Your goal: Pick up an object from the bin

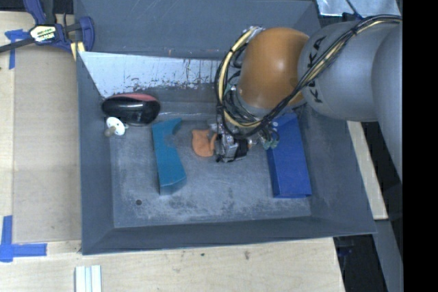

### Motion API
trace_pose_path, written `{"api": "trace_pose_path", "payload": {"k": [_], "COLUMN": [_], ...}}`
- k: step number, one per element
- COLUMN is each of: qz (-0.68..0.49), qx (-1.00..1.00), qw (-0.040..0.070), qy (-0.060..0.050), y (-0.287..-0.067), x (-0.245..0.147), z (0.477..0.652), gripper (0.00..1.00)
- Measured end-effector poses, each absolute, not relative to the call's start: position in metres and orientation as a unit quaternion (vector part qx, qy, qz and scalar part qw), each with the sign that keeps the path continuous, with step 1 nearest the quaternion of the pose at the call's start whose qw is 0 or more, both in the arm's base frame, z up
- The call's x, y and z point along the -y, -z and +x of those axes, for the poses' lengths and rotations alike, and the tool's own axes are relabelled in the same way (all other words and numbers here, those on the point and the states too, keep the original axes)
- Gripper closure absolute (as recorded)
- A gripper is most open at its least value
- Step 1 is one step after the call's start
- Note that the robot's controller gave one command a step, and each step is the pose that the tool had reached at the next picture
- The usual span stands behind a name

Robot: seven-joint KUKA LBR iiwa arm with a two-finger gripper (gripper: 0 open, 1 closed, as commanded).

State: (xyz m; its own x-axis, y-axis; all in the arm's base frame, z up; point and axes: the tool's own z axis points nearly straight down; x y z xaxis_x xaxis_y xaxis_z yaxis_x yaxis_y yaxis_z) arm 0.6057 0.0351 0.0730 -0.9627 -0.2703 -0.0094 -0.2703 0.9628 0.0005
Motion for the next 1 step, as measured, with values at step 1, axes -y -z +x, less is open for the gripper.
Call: {"api": "trace_pose_path", "payload": {"k": [1], "qz": [-0.136], "qx": [-0.991], "qw": [0.005], "qy": [-0.001], "y": [-0.0730], "x": [-0.0351], "z": [0.6057], "gripper": [1.00]}}
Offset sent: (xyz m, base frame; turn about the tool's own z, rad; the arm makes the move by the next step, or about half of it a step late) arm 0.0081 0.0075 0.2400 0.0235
